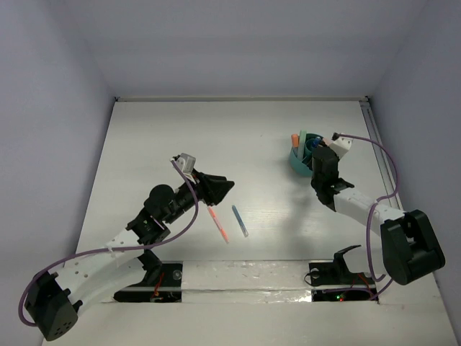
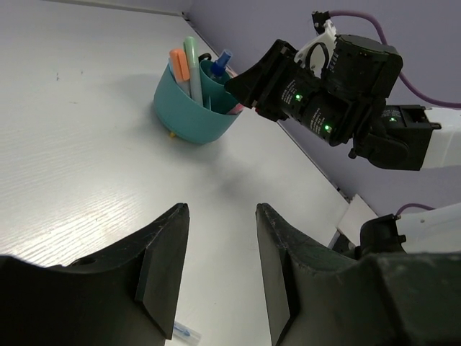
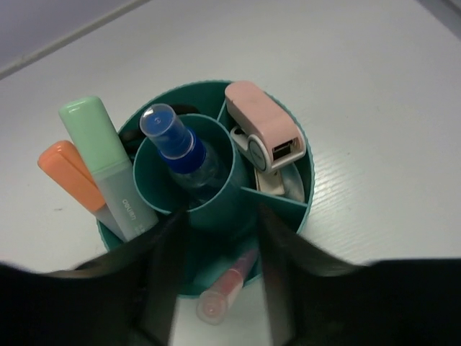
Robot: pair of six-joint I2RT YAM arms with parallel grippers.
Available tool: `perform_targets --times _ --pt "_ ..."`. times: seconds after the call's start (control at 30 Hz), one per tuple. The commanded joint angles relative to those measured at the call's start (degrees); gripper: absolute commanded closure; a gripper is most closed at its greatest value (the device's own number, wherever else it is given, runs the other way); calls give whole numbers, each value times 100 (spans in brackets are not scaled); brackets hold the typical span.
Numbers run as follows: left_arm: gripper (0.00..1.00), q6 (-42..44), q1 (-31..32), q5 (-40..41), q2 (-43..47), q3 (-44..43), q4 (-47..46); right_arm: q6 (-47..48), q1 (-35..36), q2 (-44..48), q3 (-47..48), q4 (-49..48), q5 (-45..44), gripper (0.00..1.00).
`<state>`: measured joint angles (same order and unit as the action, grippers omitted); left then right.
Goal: Sort the stationery into containers
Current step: Place the pen in the storage box.
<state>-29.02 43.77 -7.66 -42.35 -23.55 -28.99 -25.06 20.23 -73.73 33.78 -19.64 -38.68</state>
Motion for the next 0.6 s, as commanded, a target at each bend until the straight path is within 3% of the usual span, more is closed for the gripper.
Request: perform_targets --times 0.0,0.13,0.23,0.43,0.5,0.57 --pt "62 80 -17 54 148 -79 -203 -262 -37 192 322 381 97 44" --pt "62 89 -17 63 157 -123 -194 -280 -37 465 287 531 132 20" --pt "62 98 -17 80 139 -158 -195 -157 -37 693 313 663 141 11" --pt "62 80 -17 256 236 -229 -80 246 -37 1246 506 927 685 9" --pt "65 37 -17 361 279 -246 -28 282 -37 1326 673 1198 1201 13" --pt "69 19 -17 449 315 -281 60 300 -37 1405 805 1522 1868 50"
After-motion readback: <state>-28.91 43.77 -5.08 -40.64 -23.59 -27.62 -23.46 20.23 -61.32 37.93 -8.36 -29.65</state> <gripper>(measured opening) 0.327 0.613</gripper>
